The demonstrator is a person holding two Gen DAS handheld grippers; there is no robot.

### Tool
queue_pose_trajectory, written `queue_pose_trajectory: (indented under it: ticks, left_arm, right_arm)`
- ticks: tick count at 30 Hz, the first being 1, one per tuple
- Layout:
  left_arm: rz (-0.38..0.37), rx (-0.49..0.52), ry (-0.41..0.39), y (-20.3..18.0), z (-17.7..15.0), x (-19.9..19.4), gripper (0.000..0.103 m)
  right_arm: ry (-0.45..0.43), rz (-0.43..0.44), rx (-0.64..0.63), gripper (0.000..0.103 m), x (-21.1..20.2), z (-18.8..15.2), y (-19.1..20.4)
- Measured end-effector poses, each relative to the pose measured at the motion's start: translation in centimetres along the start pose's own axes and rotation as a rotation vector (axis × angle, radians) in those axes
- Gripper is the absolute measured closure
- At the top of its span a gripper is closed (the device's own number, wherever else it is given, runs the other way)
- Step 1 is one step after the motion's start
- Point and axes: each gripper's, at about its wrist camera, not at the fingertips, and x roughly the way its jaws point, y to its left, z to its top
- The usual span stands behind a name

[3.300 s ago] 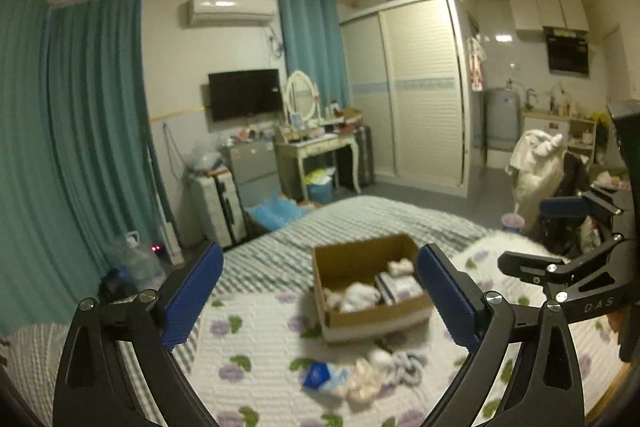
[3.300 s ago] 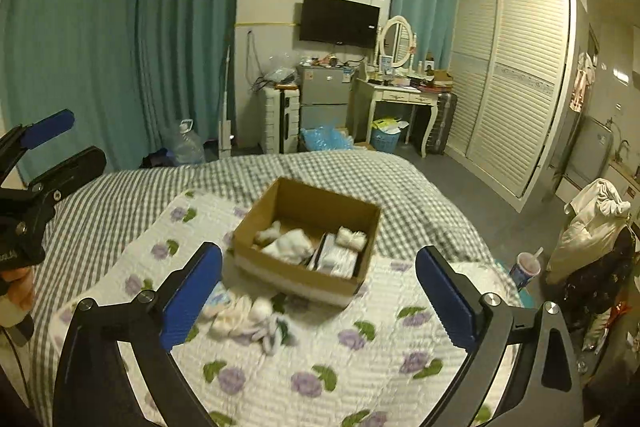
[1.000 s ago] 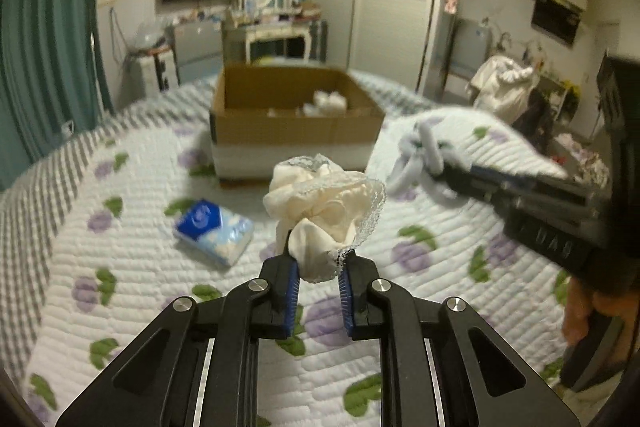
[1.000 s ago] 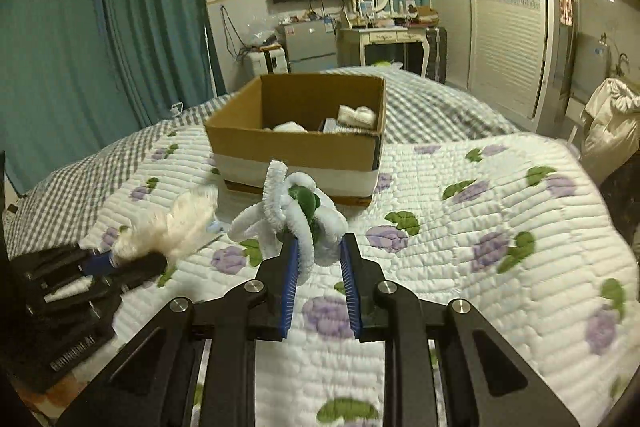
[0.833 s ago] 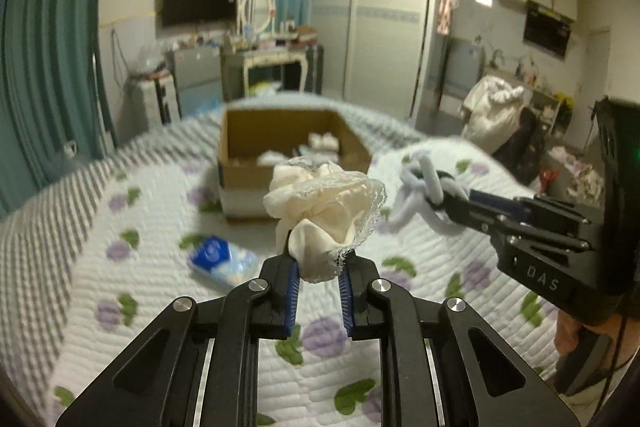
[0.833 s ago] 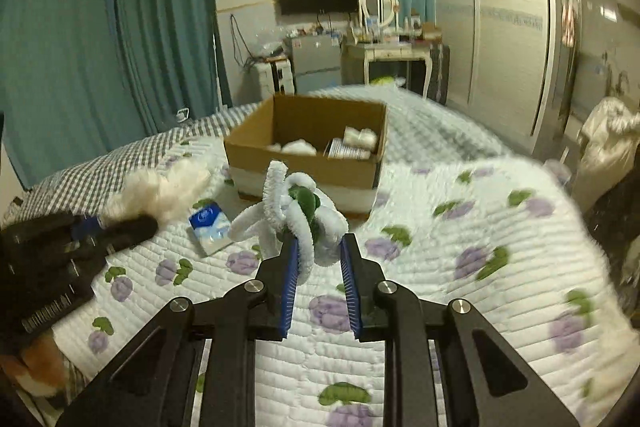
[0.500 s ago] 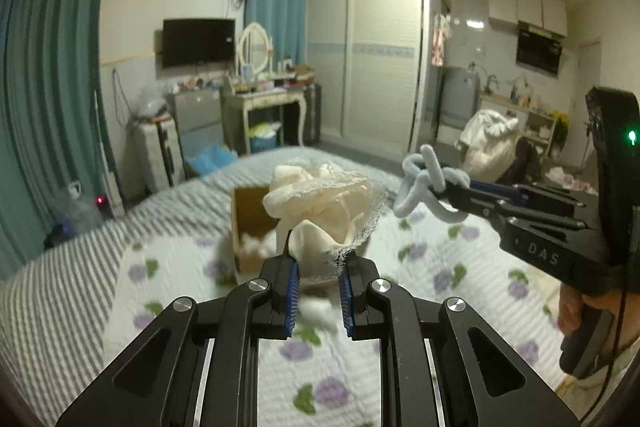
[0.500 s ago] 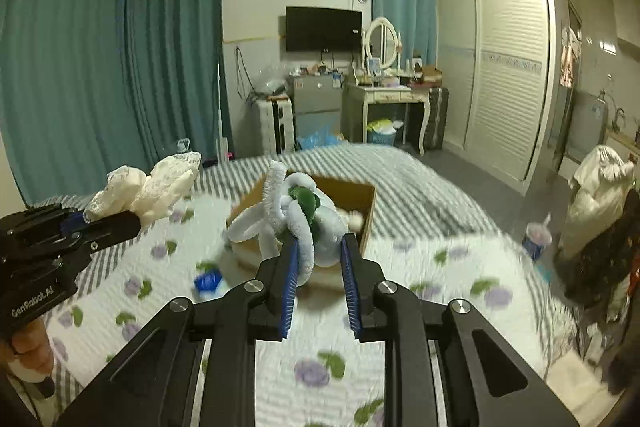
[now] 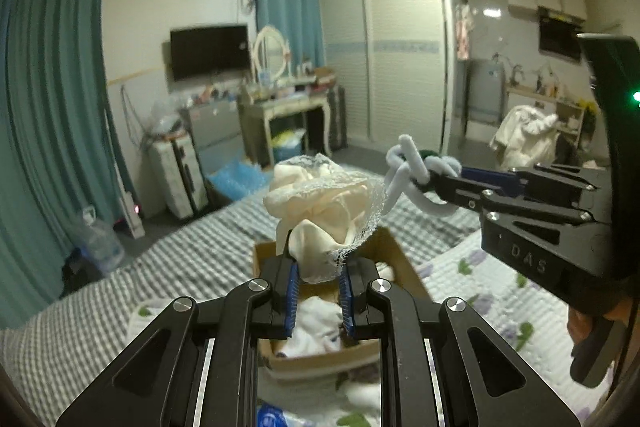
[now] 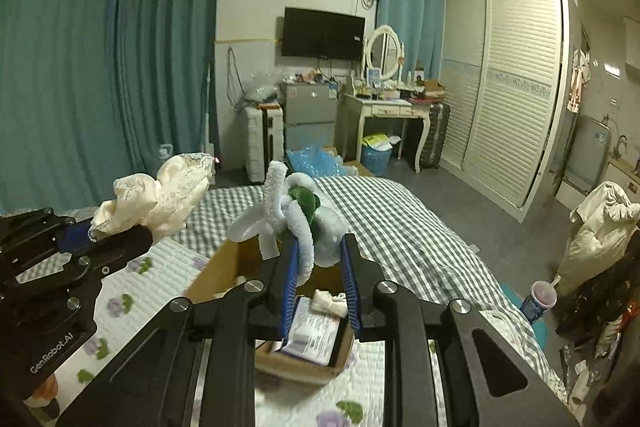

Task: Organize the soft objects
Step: 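Lower both held items into the box and open both tools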

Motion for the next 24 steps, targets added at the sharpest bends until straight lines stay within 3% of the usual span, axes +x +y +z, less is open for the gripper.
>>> queue_pose_trajectory:
  ticks: [3,12,20,24]
  left_arm:
    - [-0.017,-0.042,0.031,0.8,-0.3,3.5,0.087]
    - [0.053,-0.034,0.149,1.7,-3.2,12.5,0.087]
    - [0.048,-0.028,0.198,0.2,-5.3,14.2,0.087]
    - [0.064,-0.028,0.185,-0.1,-5.4,13.5,0.081]
  right_arm:
    - [0.028,0.010,0.020,0.083,3.9,-0.4,-0.7]
    - [0.118,0.033,0.050,0.083,13.4,-3.3,-2.2]
    - [0.174,0.059,0.096,0.082,16.7,-5.8,-3.8]
    - [0.173,0.077,0.120,0.075,16.6,-5.9,-4.4]
